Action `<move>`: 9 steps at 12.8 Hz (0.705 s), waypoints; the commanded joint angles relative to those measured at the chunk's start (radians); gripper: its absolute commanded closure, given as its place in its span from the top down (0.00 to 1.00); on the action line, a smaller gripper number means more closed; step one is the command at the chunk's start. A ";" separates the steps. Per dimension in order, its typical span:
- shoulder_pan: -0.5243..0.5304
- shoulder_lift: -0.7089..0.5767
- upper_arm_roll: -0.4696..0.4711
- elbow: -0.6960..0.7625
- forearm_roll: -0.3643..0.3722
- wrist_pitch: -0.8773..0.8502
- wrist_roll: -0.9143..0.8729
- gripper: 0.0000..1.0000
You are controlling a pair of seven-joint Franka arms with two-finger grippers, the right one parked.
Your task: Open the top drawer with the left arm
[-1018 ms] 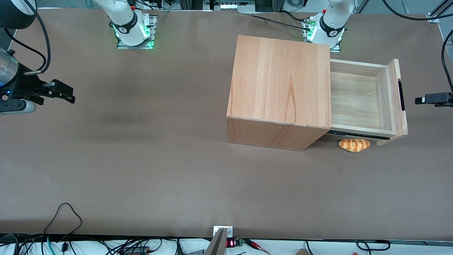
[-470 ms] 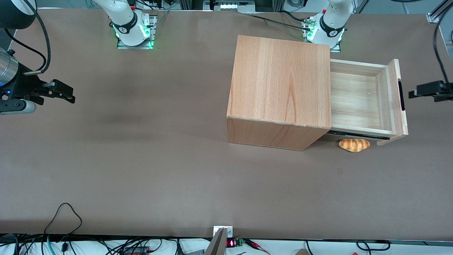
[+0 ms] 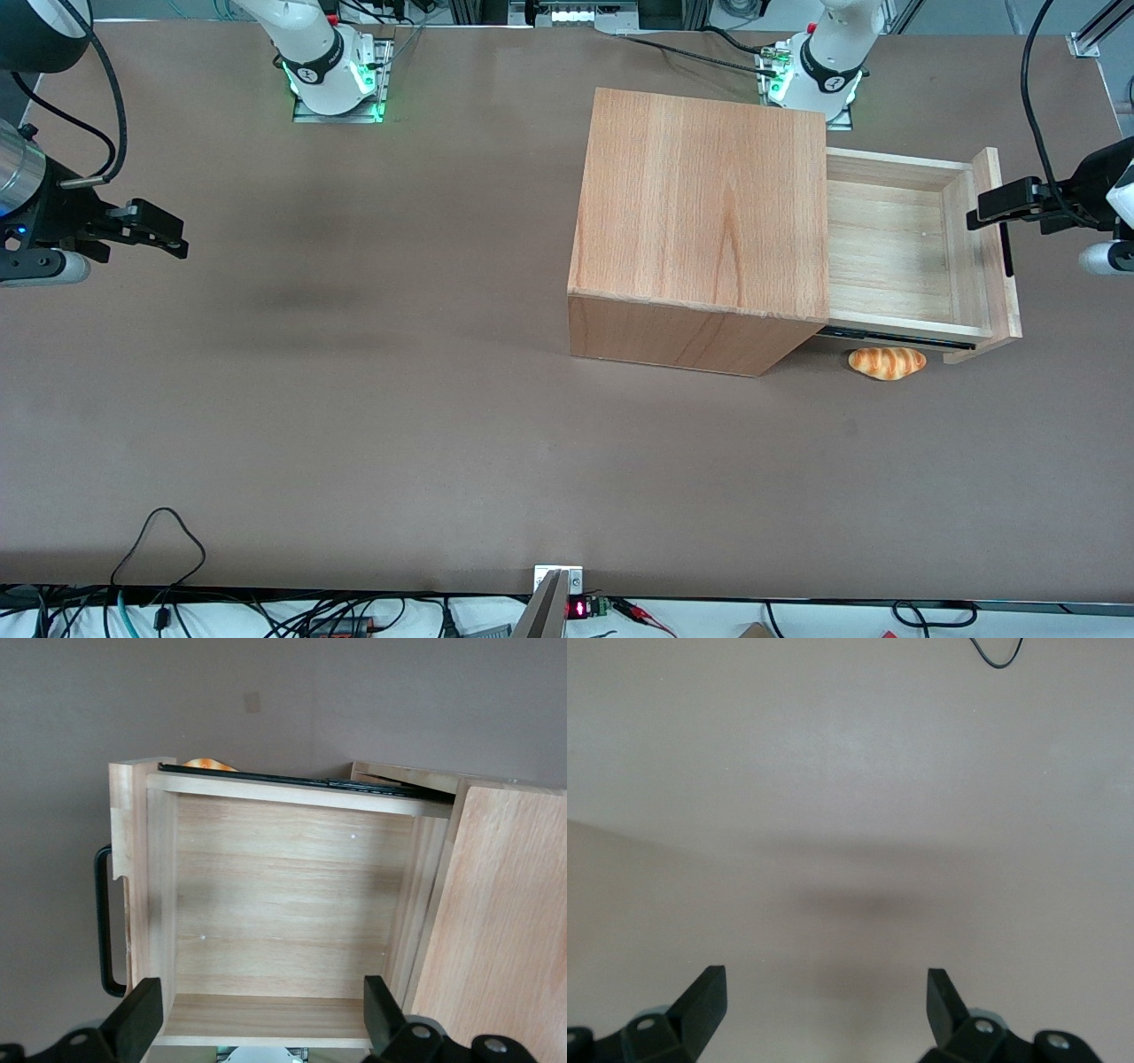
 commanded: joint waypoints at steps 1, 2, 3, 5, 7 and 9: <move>-0.250 -0.061 0.277 -0.034 0.014 -0.001 0.012 1.00; -0.282 -0.077 0.311 -0.051 0.012 0.005 0.014 1.00; -0.296 -0.103 0.333 -0.078 0.012 0.022 0.014 1.00; -0.373 -0.143 0.423 -0.138 0.010 0.074 0.015 1.00; -0.442 -0.176 0.523 -0.193 -0.019 0.125 0.052 1.00; -0.438 -0.208 0.525 -0.258 -0.023 0.171 0.069 1.00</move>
